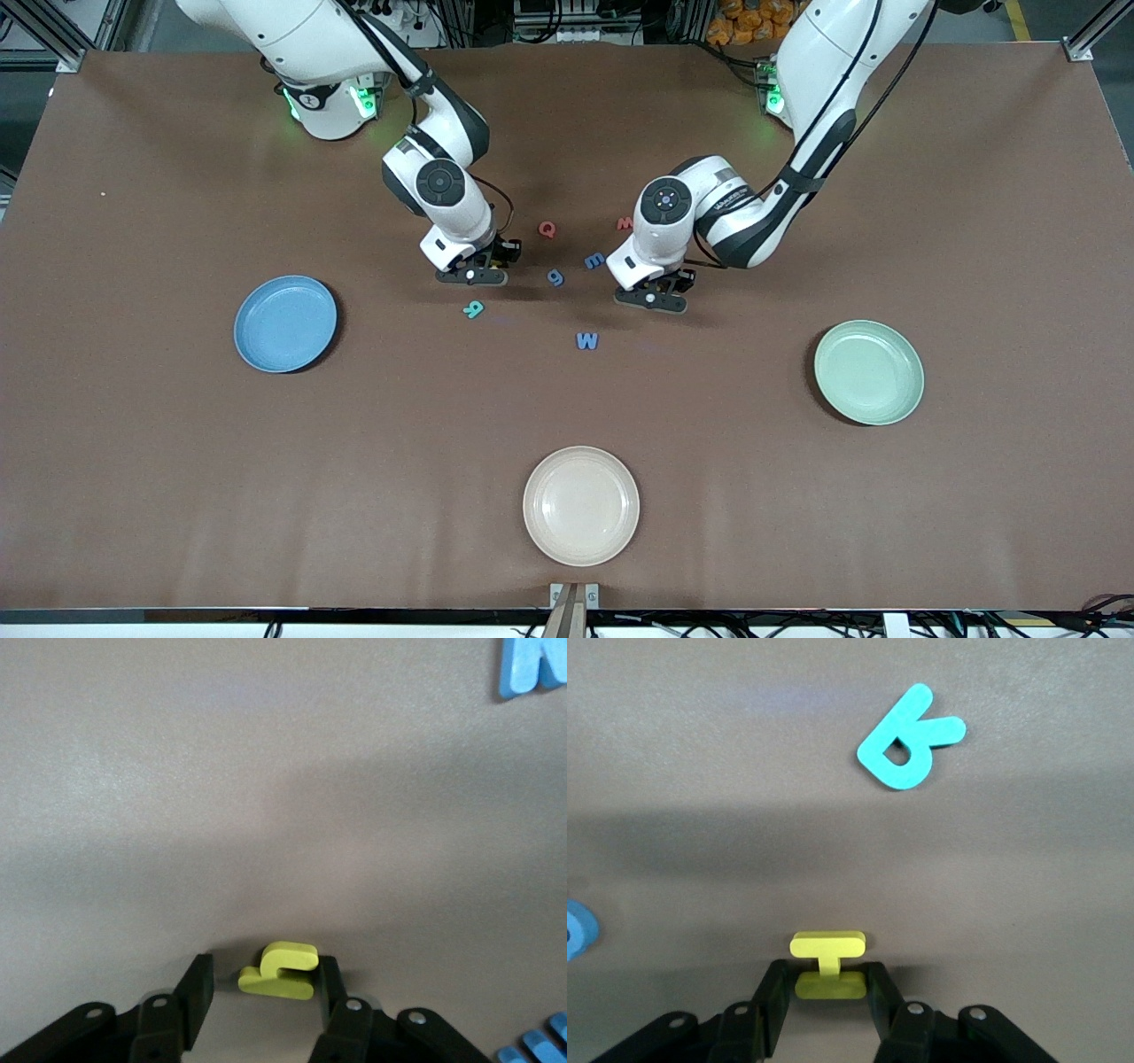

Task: Sort uppercase to blue plate, lowercase to green plate
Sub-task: 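Place h on green plate with the left gripper while the right gripper places H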

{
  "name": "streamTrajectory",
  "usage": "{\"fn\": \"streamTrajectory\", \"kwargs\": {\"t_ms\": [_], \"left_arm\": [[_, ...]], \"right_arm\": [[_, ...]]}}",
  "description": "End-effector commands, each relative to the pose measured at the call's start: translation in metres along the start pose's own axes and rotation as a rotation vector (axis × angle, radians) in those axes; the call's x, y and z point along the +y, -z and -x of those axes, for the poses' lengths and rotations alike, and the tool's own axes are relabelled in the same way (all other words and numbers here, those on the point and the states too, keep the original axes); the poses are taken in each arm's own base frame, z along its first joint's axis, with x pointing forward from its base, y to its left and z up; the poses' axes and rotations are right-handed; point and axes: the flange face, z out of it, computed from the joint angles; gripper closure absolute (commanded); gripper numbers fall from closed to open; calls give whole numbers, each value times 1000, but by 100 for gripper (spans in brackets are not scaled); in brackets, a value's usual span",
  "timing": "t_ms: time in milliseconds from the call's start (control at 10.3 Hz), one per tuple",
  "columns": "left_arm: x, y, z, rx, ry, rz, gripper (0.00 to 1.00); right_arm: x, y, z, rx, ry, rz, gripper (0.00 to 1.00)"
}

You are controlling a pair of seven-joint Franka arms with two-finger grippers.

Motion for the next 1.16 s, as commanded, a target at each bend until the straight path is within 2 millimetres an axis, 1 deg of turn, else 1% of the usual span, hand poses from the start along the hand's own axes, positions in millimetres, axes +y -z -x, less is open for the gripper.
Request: {"fn": "streamTrajectory", "kwargs": {"t_ms": [0, 97, 290, 387, 483, 676, 773, 870, 966, 1063], "left_arm": [[-1, 1, -2, 19, -24, -6, 52], [0, 1, -2, 19, -24, -4, 64], [-1, 6, -3, 26, -19, -3, 100], [-7, 11, -7, 32, 2, 2, 100], [-26, 27, -17, 54, 37, 1, 100], [-68, 70, -32, 86, 108, -24, 100], [-92, 90, -39, 83, 109, -23, 100], [-133, 102, -49, 62, 83, -17, 100], [-174, 110, -55, 27, 22, 16, 100], [-220, 112, -59, 5, -27, 56, 100]], "right_arm": [[5, -5, 0, 2, -3, 14, 68], [7, -4, -2, 0, 3, 17, 68], [13, 0, -7, -14, 26, 39, 69], [19, 4, -14, -31, 44, 63, 69], [29, 14, -25, -53, 71, 98, 69], [53, 36, -47, -90, 113, 154, 69], [73, 48, -63, -104, 147, 174, 69], [96, 55, -76, -120, 184, 190, 69], [122, 64, -88, -138, 234, 204, 69], [154, 72, -102, -151, 281, 210, 69]]}}
